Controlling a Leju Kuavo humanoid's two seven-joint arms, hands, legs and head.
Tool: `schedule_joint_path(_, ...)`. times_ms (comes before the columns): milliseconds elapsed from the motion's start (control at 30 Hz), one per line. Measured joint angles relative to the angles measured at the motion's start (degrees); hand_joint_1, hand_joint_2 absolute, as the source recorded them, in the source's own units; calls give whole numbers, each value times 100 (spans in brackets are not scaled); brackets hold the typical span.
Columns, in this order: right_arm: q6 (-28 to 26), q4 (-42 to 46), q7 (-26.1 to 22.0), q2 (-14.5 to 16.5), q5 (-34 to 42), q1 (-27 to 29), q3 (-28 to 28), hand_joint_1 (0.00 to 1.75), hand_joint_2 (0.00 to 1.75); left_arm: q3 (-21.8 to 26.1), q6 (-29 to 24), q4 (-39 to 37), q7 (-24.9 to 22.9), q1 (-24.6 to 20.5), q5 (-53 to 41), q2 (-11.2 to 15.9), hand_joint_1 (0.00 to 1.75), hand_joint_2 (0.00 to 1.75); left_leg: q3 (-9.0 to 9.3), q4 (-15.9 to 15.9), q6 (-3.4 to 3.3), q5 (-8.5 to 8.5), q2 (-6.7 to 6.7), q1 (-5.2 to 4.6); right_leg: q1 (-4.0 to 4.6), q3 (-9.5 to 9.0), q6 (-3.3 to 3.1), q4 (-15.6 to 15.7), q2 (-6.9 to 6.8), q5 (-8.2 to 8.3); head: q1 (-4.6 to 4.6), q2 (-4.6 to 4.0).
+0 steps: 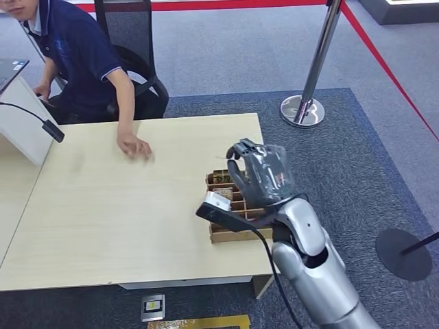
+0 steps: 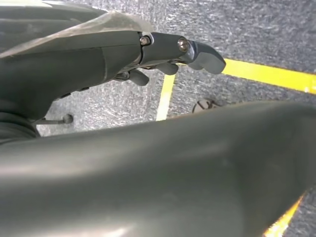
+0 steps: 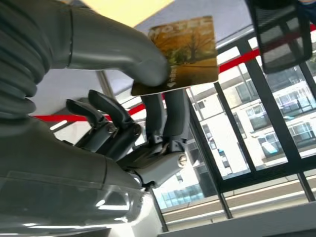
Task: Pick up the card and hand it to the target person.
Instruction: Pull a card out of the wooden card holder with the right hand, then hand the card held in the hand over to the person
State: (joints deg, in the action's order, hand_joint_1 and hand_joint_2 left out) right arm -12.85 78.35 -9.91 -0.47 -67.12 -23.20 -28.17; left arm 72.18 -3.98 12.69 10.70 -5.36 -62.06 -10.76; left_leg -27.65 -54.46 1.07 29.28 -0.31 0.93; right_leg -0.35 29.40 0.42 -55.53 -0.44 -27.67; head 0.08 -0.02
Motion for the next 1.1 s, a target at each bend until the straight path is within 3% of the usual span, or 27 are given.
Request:
schedule_joint_path(200,-126,-1422,133,989,25,-1138,-423,175,175,-1,-3,-15,-80,-17,-77,-36,0,0,-7,0,5,-4,1,3,5,9,-7,-6,0,4,-1,-1)
schedule_joint_path(400,-372,-2556,190,1544,22,-1782,-511,175,175,-10,-9,-29,-171,-17,-150,-50,0,0,-11,0,5,-4,0,2,4,10,-7,-1,0,4,1,0)
schedule_joint_path(667,-574,-3424,154,1728,53,-1990,-512,175,175,-11,-13,-32,-233,-15,-167,-50,0,0,-11,-1,4,-4,0,1,3,11,-6,3,0,5,0,0)
schedule_joint_path(1100,-528,-3695,272,1757,-137,-1985,-488,175,175,-44,-26,-32,-284,-21,-287,-50,0,0,-11,-1,5,-4,0,2,4,11,-7,3,0,5,1,-1)
